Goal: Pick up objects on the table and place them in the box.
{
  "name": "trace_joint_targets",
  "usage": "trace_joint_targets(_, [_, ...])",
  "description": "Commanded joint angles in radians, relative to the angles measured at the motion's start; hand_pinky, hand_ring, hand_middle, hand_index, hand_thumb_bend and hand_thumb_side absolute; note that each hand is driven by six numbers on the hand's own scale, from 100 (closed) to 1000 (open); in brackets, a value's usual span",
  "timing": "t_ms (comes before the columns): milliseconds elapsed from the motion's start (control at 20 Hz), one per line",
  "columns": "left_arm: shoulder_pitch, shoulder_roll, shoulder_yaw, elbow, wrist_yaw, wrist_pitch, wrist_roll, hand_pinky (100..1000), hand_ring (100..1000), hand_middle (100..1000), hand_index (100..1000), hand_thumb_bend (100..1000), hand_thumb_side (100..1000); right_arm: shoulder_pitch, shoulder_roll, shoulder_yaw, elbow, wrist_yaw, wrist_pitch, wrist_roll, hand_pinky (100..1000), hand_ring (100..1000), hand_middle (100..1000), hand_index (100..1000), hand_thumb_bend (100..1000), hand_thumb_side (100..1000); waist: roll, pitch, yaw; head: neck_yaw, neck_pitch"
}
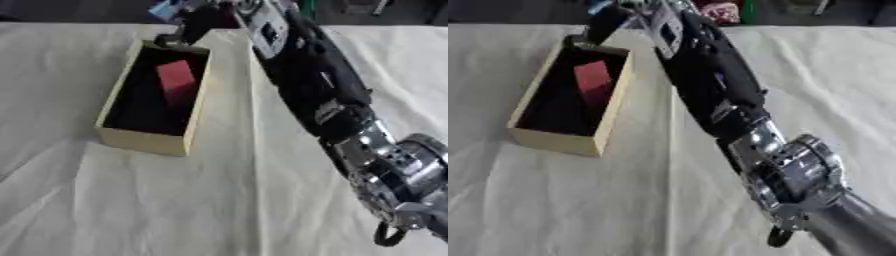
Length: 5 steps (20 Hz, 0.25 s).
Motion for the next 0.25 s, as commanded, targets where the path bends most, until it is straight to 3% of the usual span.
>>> trace_joint_targets(50, [-0.001, 0.021, 0.014, -0.02, -0.008, -0.001, 0.01, 568, 565, 518, 653, 188, 100, 0.008, -0.095, 0.004, -0.096, -0.054, -0.033, -0.045, 850, 811, 788, 851, 100, 368, 0.01, -0.017, -0.009, 0.032, -0.003])
trace_joint_targets(250, [0.003, 0.025, 0.019, -0.02, -0.014, -0.001, 0.016, 568, 565, 517, 653, 186, 100, 0.079, -0.192, 0.038, -0.193, -0.113, -0.054, -0.105, 843, 807, 784, 845, 100, 277, 0.015, -0.015, -0.026, 0.068, -0.003])
